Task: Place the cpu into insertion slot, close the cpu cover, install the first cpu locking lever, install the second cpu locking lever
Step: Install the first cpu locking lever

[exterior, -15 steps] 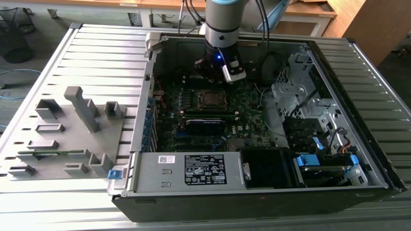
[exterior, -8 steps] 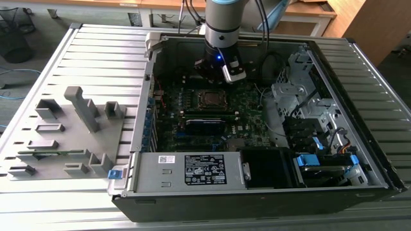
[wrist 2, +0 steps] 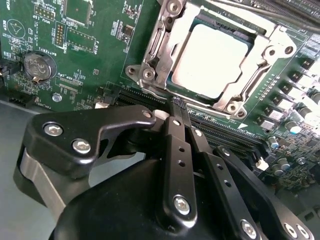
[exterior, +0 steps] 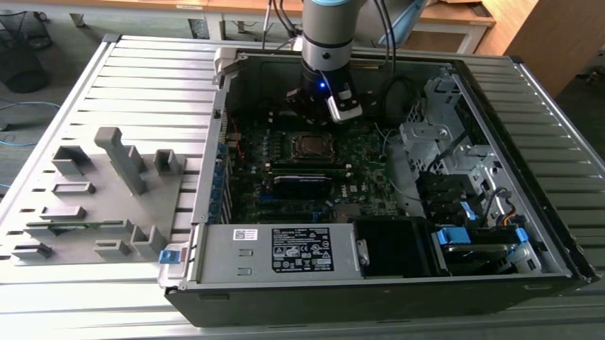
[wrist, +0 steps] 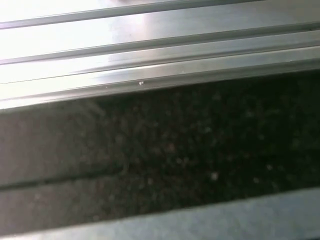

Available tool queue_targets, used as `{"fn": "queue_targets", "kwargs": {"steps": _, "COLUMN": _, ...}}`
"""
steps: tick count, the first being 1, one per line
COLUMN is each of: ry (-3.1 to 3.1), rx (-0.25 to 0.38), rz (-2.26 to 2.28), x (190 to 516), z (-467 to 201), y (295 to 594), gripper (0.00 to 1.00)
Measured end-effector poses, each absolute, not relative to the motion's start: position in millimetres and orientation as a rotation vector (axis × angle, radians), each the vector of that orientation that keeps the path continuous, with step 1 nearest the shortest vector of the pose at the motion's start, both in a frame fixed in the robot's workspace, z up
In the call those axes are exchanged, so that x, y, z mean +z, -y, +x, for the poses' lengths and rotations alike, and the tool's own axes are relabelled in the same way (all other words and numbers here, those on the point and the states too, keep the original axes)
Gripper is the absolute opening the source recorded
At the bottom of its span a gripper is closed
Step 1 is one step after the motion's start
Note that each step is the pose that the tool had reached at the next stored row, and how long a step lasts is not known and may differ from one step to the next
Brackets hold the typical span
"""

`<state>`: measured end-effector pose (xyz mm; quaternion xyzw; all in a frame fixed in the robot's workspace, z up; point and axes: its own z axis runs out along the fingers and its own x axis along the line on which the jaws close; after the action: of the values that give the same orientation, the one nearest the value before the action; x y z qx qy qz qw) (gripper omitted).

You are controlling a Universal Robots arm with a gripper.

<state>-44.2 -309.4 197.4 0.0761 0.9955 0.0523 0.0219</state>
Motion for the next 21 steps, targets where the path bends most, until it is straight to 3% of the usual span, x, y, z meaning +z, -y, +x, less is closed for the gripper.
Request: {"fn": "queue_targets", "kwargs": {"steps": 21, "ry": -3.084, "rx": 0.153, "rz": 0.236, "x": 212, "z": -44, "y": 309, "gripper": 0.11}}
